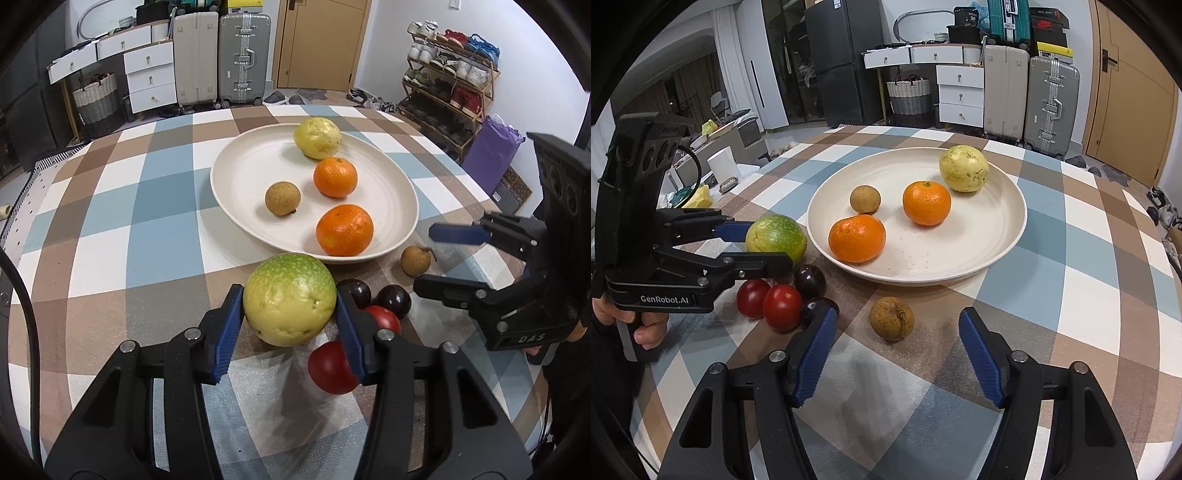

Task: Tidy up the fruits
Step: 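Grasp the green citrus with the left tool while the right tool grasps the brown kiwi, then carry the green citrus and kiwi over the white plate and release both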

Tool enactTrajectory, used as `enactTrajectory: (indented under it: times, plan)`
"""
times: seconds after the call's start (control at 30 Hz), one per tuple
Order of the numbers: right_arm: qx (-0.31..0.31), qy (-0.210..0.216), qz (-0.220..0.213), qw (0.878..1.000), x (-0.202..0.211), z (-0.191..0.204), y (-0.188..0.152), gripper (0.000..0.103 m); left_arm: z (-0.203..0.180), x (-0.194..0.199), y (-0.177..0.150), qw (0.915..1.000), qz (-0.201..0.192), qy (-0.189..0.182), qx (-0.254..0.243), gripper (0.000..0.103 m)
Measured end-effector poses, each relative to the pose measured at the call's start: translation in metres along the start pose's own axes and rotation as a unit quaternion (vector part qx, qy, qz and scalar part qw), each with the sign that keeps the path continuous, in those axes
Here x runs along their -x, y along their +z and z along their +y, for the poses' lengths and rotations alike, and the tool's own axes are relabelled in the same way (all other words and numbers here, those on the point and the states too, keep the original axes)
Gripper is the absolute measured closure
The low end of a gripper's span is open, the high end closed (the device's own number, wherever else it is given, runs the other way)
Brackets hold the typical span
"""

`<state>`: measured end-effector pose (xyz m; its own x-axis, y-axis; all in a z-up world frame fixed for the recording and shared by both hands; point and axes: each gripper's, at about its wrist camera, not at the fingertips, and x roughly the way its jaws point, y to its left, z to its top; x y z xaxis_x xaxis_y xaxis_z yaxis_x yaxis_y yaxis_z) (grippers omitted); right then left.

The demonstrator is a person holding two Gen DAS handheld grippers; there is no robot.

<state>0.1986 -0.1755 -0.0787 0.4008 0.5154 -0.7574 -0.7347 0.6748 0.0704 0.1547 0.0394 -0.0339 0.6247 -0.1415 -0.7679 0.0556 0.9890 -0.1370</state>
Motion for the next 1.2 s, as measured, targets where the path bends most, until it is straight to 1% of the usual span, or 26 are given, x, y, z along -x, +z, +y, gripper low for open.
enactTrajectory:
  times: [0.03,0.1,0.2,0.27,0.3,0.33,0.37,0.43,0.57,0.73,0.87,0.97,1.2]
  plan:
    - [0.002,0.000,0.002,1.000,-0.001,0.001,0.000,0.040,0.001,0.001,0.001,1.0000,-0.003,-0.001,0.001,0.057]
    - [0.006,0.000,0.006,1.000,-0.004,0.003,0.000,0.046,0.001,0.004,0.002,0.9999,-0.010,-0.002,0.003,0.057]
    - [0.013,0.003,0.010,1.000,-0.005,0.005,-0.001,0.050,0.001,0.009,0.003,0.9998,-0.020,-0.005,0.003,0.057]
    - [0.015,0.004,0.012,1.000,-0.007,0.005,-0.001,0.050,0.001,0.011,0.003,0.9997,-0.025,-0.005,0.003,0.057]
    - [0.016,0.005,0.014,1.000,-0.007,0.006,-0.001,0.054,0.001,0.012,0.003,0.9996,-0.028,-0.005,0.003,0.057]
    - [0.017,0.006,0.016,1.000,-0.008,0.006,-0.001,0.060,0.001,0.014,0.004,0.9995,-0.031,-0.004,0.003,0.057]
    - [0.018,0.006,0.017,1.000,-0.009,0.007,-0.001,0.063,0.001,0.015,0.003,0.9994,-0.035,-0.004,0.004,0.057]
    - [0.023,0.000,0.018,1.000,-0.009,0.008,-0.001,0.076,0.002,0.019,0.004,0.9990,-0.044,-0.004,0.006,0.057]
    - [0.032,0.001,0.017,0.999,-0.009,0.012,-0.002,0.076,0.003,0.026,0.005,0.9980,-0.063,-0.002,0.010,0.057]
    - [0.028,0.001,0.007,1.000,-0.005,0.010,-0.002,0.076,0.008,0.029,0.007,0.9970,-0.073,0.005,0.025,0.057]
    - [0.023,0.005,-0.018,1.000,0.006,0.009,0.000,0.076,0.015,0.030,0.008,0.9956,-0.085,0.008,0.039,0.057]
    - [0.013,0.012,-0.046,0.999,0.016,0.006,0.003,0.076,0.015,0.033,0.008,0.9945,-0.097,0.012,0.040,0.057]
    - [-0.009,0.003,-0.082,0.997,0.028,-0.001,0.008,0.076,0.011,0.038,0.009,0.9926,-0.115,0.018,0.035,0.057]
